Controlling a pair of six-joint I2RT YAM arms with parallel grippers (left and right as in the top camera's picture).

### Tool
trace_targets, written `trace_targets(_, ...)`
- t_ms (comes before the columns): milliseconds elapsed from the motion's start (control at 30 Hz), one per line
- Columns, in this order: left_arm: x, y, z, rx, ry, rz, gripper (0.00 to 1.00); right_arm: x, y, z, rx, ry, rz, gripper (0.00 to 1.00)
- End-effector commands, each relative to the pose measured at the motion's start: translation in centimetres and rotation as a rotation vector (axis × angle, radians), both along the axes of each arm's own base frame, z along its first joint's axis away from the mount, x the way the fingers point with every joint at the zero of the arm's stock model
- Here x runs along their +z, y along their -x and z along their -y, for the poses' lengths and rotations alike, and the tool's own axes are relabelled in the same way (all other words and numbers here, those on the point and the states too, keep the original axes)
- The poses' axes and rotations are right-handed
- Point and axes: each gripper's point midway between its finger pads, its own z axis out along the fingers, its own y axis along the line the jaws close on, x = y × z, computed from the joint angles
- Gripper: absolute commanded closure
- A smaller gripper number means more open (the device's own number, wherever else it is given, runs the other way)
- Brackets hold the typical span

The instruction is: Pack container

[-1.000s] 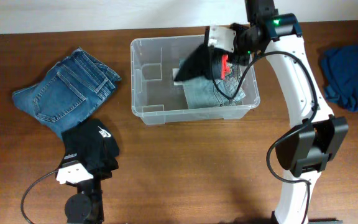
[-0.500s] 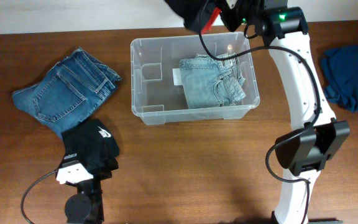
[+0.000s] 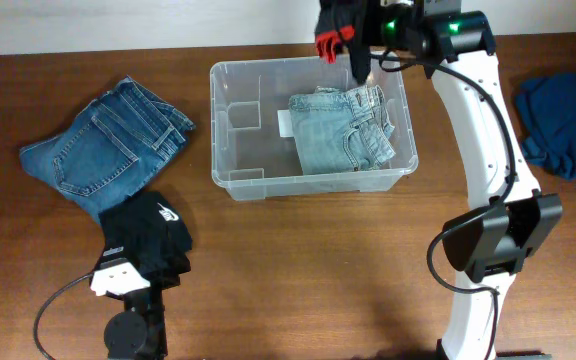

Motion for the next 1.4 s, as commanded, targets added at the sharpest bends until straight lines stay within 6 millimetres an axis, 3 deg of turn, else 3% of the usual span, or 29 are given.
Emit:
trace_targets(0,-0.1,0.0,-0.1,0.004,-0.012,0.002,0.01,3.4,1.7,-0.7,-0.069,-0.15,-0.042,0.96)
trace_targets(100,-0.1,0.0,-0.1,0.004,-0.012,0.002,0.01,3.1,2.4,-1.8,-0.043,-0.163,-0.074,0.96)
trace_targets(367,-0.1,0.0,-0.1,0.004,-0.012,0.001,0.01,5.1,4.6,-8.1,0.175,-0.273,-0.052,0.96)
trace_targets(600,-0.1,0.0,-0.1,0.004,-0.012,0.001,0.01,6.2,6.1,-10.3,0.294,-0.343,-0.059,0.96)
trace_targets(933,-0.1,0.0,-0.1,0.004,-0.012,0.002,0.01,4.1,7.2,-8.0,0.221,-0.376,-0.228,0.96)
trace_targets(1167,-0.1,0.0,-0.1,0.004,-0.012,0.002,0.0,3.4,7.6,-8.1,0.208,-0.374,-0.27,0.96)
trace_targets(1367,-0.1,0.0,-0.1,0.004,-0.012,0.001,0.01,1.3,6.9,-6.1,0.043,-0.312,-0.329,0.96)
